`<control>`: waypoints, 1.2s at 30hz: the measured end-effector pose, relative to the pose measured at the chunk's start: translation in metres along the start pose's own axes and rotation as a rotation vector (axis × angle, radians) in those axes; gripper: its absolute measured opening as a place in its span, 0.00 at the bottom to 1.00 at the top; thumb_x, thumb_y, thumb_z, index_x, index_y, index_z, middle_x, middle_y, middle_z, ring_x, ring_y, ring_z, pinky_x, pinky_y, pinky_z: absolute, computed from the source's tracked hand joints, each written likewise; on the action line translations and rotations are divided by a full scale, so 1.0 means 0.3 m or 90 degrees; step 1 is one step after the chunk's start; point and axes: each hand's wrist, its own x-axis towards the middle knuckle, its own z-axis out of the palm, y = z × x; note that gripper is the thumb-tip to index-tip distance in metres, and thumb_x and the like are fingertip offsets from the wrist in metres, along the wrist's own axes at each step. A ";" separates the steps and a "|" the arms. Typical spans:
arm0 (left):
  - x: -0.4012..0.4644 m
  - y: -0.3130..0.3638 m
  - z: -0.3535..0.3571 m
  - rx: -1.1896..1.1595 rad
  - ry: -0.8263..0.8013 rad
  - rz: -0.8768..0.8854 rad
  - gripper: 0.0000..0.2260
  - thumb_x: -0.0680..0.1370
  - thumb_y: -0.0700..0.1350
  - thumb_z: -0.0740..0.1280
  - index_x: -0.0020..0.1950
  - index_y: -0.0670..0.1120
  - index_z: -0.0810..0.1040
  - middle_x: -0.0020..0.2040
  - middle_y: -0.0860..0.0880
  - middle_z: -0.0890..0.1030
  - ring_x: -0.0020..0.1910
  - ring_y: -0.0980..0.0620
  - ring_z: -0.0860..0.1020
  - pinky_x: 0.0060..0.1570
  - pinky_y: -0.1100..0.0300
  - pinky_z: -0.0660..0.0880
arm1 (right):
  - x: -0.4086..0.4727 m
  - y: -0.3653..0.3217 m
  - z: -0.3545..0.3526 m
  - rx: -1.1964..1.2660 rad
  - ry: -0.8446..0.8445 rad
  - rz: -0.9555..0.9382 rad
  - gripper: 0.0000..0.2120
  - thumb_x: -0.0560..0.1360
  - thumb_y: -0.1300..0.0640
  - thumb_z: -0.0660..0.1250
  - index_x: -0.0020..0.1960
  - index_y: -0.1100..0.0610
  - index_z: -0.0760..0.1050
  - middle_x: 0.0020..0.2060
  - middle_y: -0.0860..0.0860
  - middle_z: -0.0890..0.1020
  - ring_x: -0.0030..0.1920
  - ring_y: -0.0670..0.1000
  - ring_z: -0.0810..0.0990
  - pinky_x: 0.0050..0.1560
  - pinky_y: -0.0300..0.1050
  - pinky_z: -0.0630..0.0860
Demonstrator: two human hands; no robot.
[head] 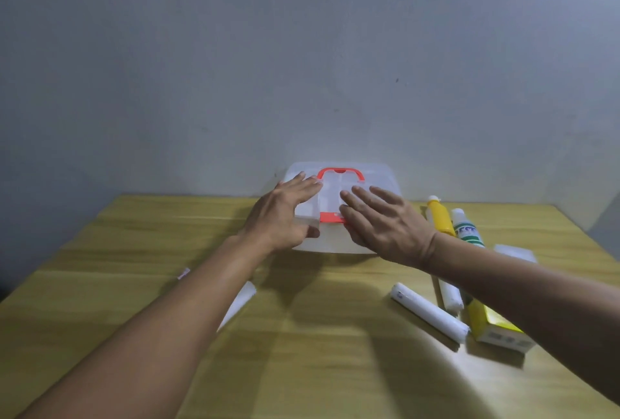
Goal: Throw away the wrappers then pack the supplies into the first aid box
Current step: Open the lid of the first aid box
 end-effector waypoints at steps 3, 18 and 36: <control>-0.015 0.014 0.000 0.003 0.008 -0.037 0.52 0.63 0.50 0.80 0.78 0.50 0.51 0.79 0.53 0.51 0.77 0.57 0.47 0.74 0.60 0.50 | 0.010 0.001 -0.030 0.036 -0.048 0.061 0.11 0.79 0.57 0.63 0.50 0.63 0.81 0.56 0.61 0.83 0.56 0.61 0.82 0.51 0.57 0.79; -0.039 0.036 0.071 -0.079 0.058 -0.193 0.38 0.75 0.69 0.53 0.78 0.51 0.47 0.80 0.50 0.48 0.78 0.52 0.48 0.75 0.45 0.53 | 0.248 0.134 -0.167 0.219 -0.033 0.419 0.12 0.81 0.57 0.59 0.58 0.62 0.76 0.49 0.60 0.82 0.50 0.62 0.78 0.44 0.48 0.68; 0.058 0.066 0.035 0.184 -0.085 -0.172 0.33 0.77 0.55 0.58 0.77 0.42 0.53 0.77 0.44 0.57 0.74 0.44 0.59 0.71 0.46 0.60 | 0.268 0.315 -0.024 0.220 -0.299 0.549 0.28 0.82 0.56 0.55 0.78 0.49 0.47 0.78 0.58 0.47 0.77 0.61 0.45 0.74 0.64 0.55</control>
